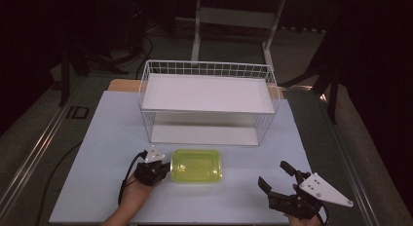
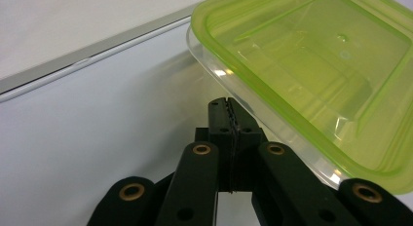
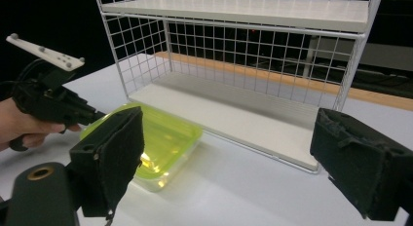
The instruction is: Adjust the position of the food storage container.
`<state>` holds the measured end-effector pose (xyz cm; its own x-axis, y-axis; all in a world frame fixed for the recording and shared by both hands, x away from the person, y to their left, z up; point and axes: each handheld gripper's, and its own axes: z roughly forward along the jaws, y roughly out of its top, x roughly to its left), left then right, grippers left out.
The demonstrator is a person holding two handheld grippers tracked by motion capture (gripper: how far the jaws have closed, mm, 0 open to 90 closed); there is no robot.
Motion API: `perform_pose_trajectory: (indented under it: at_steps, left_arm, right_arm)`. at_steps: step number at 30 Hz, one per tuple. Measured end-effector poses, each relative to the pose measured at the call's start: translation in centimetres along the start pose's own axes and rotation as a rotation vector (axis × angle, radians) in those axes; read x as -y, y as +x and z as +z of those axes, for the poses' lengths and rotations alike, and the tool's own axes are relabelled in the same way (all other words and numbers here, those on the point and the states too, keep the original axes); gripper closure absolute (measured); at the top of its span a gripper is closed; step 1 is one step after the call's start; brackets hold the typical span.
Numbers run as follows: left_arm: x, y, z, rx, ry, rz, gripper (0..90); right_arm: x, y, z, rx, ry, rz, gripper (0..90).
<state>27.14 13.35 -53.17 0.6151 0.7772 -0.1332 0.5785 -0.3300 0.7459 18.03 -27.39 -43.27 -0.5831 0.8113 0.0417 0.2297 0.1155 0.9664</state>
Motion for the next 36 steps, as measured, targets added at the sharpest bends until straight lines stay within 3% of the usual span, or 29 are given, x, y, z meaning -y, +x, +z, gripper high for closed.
perform_pose_trajectory:
  at_steps: [10, 16, 20, 21, 22, 23, 24, 25, 26, 27, 30, 33, 36]
  left_arm:
    - [-1.4, -1.6, 2.7, 0.039, 0.005, 0.023, 90.0]
    - [-1.7, -1.9, 3.4, 0.033, 0.007, 0.026, 89.3]
    - [-1.6, -1.3, 3.1, 0.022, 0.008, 0.005, 77.7]
    - [-1.4, -0.9, 2.5, -0.005, -0.002, -0.028, 68.1]
    - [-1.4, -0.9, 2.5, -0.005, -0.002, -0.028, 59.5]
    - [-1.3, -0.6, 2.1, -0.023, -0.006, -0.042, 59.5]
    - [-1.2, -0.2, 1.7, -0.023, -0.022, -0.064, 54.0]
    - [-1.0, 0.2, 1.0, -0.005, -0.050, -0.091, 43.0]
    - [-0.9, 0.5, 0.5, 0.002, -0.062, -0.100, 43.0]
    - [-0.6, 1.2, -0.5, 0.043, -0.092, -0.123, 31.0]
    - [-0.4, 1.7, -1.5, 0.080, -0.084, -0.143, 13.7]
    - [0.0, 2.1, -3.4, 0.139, -0.122, -0.177, 13.5]
    - [0.0, 1.9, -4.3, 0.146, -0.134, -0.157, 12.5]
  right_arm:
    - [0.4, -0.1, 0.2, -0.015, 0.014, 0.002, 12.5]
    - [0.6, 0.1, 0.5, -0.032, 0.031, 0.000, 12.5]
    - [0.7, 0.0, 0.6, -0.036, 0.036, 0.002, 12.4]
    - [0.7, 0.0, 0.6, -0.036, 0.038, 0.003, 12.4]
    - [0.7, 0.0, 0.7, -0.036, 0.038, 0.003, 12.4]
    - [0.7, 0.0, 0.7, -0.036, 0.038, 0.003, 12.4]
    - [0.7, 0.0, 0.7, -0.039, 0.040, 0.004, 12.4]
    - [0.8, 0.0, 0.8, -0.050, 0.038, 0.015, 12.4]
    - [0.8, 0.0, 0.8, -0.050, 0.038, 0.015, 12.4]
    - [0.8, 0.1, 1.0, -0.054, 0.050, 0.007, 12.5]
    - [0.7, 0.3, 1.1, -0.065, 0.058, -0.015, 12.9]
    - [0.6, 0.6, 1.2, -0.064, 0.065, -0.045, 13.7]
    - [0.5, 0.9, 1.4, -0.055, 0.072, -0.062, 13.0]
